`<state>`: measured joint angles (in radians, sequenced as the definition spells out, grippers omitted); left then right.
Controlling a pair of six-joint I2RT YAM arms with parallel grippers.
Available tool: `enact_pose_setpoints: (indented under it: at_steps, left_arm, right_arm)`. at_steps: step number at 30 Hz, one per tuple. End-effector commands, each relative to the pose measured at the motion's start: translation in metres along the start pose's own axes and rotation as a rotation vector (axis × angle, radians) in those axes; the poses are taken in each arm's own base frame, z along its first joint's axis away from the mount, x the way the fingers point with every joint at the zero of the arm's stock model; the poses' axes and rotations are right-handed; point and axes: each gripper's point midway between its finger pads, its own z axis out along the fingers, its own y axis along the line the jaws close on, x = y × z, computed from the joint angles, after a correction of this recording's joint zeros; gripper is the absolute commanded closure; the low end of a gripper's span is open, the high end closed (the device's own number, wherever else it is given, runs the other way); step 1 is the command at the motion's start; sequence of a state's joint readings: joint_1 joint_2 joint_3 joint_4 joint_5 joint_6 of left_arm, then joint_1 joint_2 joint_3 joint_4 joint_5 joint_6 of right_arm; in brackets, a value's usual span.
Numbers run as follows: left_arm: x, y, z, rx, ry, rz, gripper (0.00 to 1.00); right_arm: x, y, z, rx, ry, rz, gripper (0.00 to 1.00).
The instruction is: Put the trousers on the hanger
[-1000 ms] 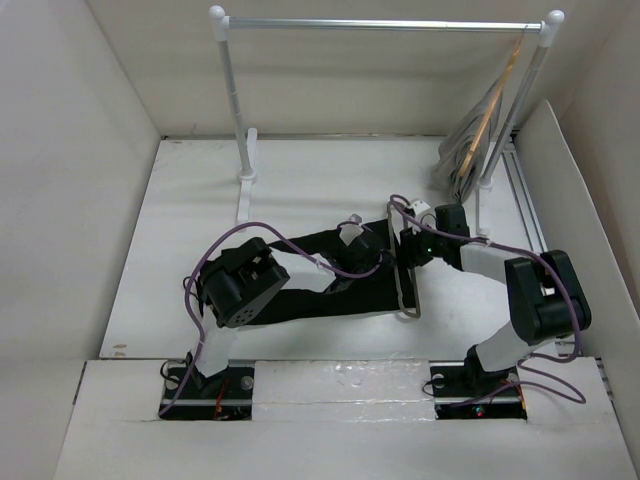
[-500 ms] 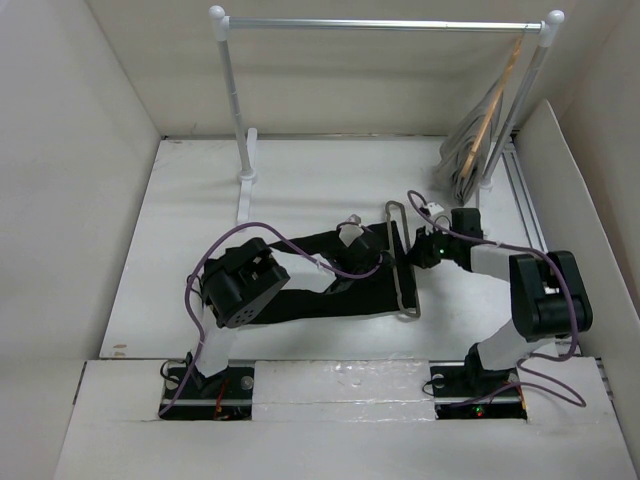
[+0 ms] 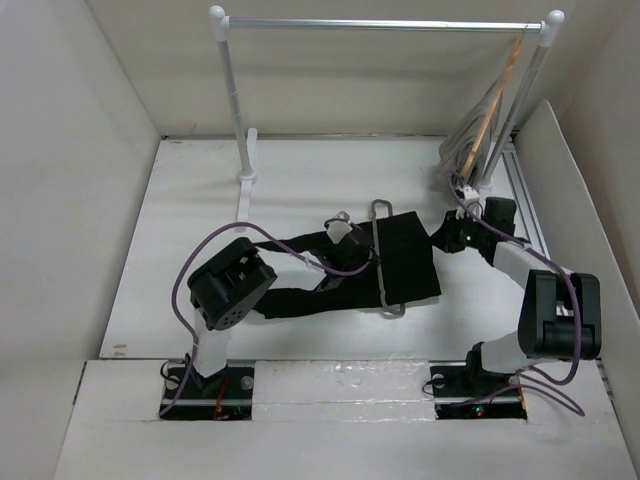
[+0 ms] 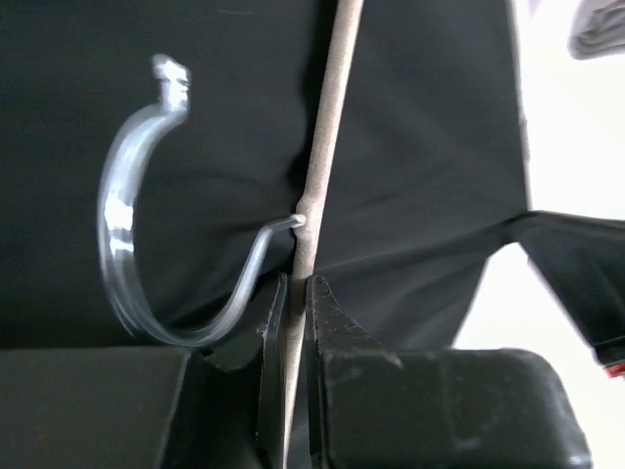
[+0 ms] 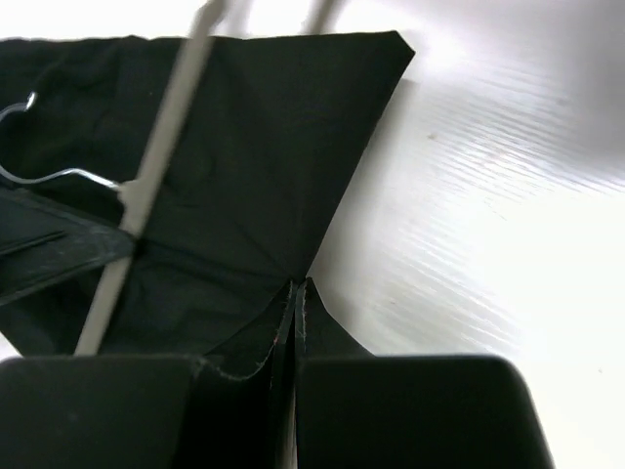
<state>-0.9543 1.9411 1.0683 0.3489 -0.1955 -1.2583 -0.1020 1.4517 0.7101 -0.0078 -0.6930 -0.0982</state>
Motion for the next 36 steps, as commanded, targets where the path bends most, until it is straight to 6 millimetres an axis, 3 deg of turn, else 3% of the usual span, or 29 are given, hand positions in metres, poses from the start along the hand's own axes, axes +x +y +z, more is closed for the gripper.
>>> enact_pose_setpoints:
  at_steps: [1,12,19,27,31,36]
  left_arm:
    - [-0.015,0.070,-0.018,-0.215,-0.027,0.101,1.00]
    - [-0.054,0.099,-0.070,-0.322,-0.118,0.194,1.00]
    - [-0.063,0.125,-0.088,-0.390,-0.143,0.195,1.00]
    - [-0.076,0.108,-0.093,-0.389,-0.181,0.282,1.00]
    - [-0.072,0.080,-0.091,-0.344,-0.194,0.324,1.00]
    - [-0.070,0.063,-0.093,-0.351,-0.216,0.383,1.00]
  right_arm:
    - [-0.033,-0.007,-0.008,0.013,-0.073,-0.021,1.00]
    - [-0.016,-0.038,-0.022,0.130,-0.048,0.035,1.00]
    - [-0.011,-0.050,-0.025,0.161,-0.049,0.050,1.00]
    - [0.001,-0.056,-0.021,0.174,-0.022,0.058,1.00]
    - [0.007,-0.056,-0.018,0.164,-0.011,0.069,1.00]
    - [0.010,-0.057,-0.018,0.170,-0.004,0.069,1.00]
